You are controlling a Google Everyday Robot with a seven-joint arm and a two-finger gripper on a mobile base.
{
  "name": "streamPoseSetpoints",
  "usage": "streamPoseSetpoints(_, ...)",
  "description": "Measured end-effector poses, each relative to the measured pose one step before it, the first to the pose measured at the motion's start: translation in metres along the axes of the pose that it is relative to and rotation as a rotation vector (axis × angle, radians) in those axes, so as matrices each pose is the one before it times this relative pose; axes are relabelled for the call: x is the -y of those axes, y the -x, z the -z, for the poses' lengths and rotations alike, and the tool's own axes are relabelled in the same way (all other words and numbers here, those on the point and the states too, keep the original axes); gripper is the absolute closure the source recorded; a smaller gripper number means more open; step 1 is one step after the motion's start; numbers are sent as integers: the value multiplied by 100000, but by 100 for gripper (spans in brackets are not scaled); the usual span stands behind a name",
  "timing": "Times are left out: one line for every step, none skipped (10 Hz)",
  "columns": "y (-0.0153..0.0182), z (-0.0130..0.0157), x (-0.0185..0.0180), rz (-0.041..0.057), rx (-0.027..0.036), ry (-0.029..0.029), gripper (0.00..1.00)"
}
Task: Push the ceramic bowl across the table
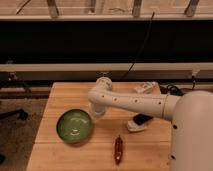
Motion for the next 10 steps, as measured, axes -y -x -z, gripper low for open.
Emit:
streamPoseSetpoints(131, -30, 136, 447, 152, -56, 100)
streamPoseSetpoints(220, -51, 154, 488, 289, -41, 100)
streamPoseSetpoints(194, -42, 166, 490, 134, -35, 100)
streamPoseSetpoints(141, -25, 124, 329, 81, -76, 100)
streamPoseSetpoints(61, -29, 58, 162, 68, -35, 100)
streamPoseSetpoints(85, -24, 104, 314, 35, -94, 100)
streamPoseSetpoints(269, -82, 205, 630, 175, -84, 100)
streamPoseSetpoints(202, -50, 175, 465, 111, -41, 100)
streamPoseSetpoints(199, -60, 161, 507, 110, -43, 100)
streamPoseSetpoints(81, -14, 85, 236, 91, -123, 100)
